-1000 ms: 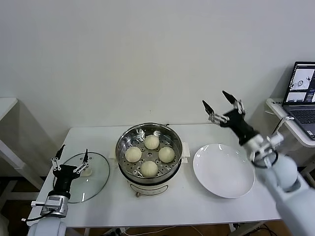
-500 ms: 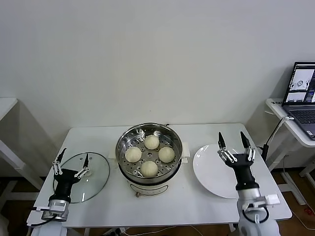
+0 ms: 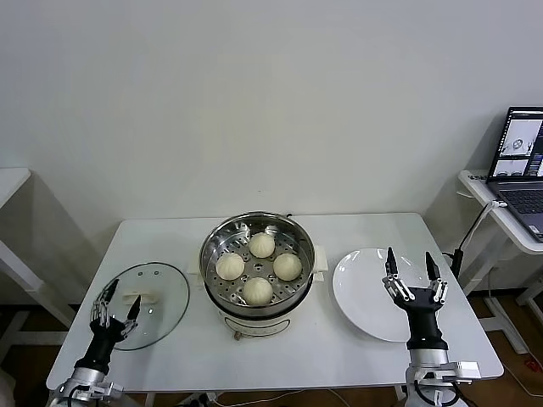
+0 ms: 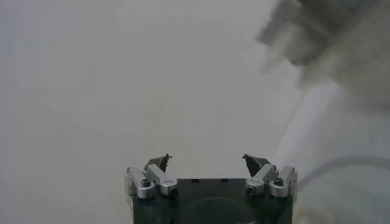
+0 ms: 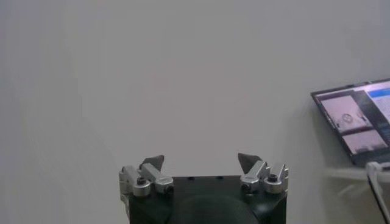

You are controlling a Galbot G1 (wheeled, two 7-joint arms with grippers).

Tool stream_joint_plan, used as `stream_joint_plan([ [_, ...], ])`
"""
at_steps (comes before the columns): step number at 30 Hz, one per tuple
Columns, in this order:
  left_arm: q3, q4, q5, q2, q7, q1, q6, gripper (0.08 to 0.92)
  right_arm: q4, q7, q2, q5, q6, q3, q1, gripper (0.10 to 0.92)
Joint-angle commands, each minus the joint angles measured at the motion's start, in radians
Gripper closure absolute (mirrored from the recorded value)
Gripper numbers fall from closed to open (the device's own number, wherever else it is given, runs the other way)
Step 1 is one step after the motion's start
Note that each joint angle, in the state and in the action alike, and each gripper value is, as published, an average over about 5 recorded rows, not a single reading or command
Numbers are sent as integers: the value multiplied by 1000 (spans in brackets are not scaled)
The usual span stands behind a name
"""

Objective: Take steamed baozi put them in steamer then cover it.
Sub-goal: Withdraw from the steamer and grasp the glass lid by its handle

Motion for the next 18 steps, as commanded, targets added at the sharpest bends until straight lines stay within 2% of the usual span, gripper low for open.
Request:
stream_joint_plan([
  [1, -43, 215, 444, 38, -184, -62, -75, 177, -13, 3, 32, -14, 16, 9, -26, 203],
  [18, -19, 239, 421, 32, -142, -190, -27, 177, -20, -4, 20, -21, 23, 21, -31, 203],
])
